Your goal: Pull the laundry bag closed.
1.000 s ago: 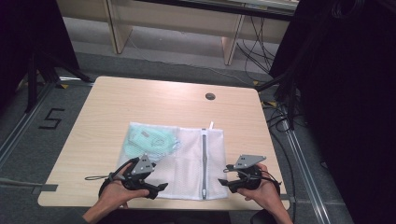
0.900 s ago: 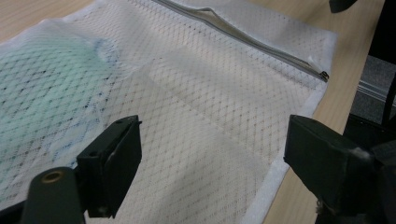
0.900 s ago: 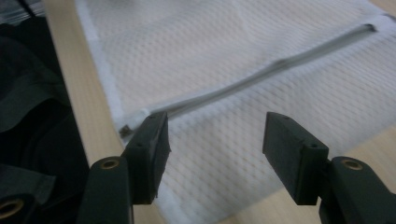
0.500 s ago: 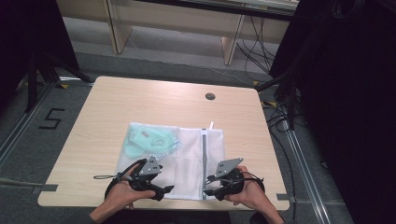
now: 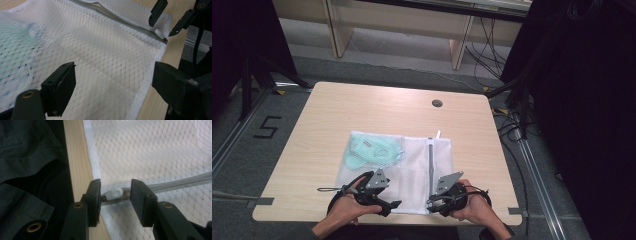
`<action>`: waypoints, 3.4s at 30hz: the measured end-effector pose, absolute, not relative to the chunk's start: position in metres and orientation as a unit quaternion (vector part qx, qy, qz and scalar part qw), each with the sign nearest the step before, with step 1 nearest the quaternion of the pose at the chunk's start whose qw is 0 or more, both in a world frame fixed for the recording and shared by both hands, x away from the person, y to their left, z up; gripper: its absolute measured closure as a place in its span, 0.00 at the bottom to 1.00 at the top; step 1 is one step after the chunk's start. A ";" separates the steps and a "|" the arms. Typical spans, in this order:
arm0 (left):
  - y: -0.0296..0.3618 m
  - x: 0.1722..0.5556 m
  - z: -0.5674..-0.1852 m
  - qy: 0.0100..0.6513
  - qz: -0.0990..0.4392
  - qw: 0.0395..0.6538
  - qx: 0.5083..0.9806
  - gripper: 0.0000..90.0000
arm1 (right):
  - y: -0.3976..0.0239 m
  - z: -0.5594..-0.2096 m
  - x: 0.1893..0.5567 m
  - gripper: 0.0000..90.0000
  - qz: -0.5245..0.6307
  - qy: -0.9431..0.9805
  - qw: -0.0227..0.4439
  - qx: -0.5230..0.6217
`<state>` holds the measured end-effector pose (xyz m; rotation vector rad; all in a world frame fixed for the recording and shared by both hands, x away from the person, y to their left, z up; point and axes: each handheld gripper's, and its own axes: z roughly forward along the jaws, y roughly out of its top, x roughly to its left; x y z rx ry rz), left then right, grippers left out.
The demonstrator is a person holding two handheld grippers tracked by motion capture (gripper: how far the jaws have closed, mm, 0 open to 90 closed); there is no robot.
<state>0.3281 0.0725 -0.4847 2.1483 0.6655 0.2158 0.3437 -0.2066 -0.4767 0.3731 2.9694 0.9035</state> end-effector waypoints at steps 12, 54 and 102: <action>0.074 0.330 -0.484 0.263 0.091 0.418 0.865 0.21 | -0.201 -0.480 0.344 0.74 0.269 0.958 -0.005 0.097; 0.028 0.307 -0.498 0.185 0.083 0.438 0.876 0.47 | -0.210 -0.458 0.345 0.96 0.305 0.944 0.000 0.123; -0.013 0.309 -0.506 0.081 0.139 0.425 0.891 0.96 | -0.212 -0.453 0.347 0.96 0.312 0.940 0.008 0.136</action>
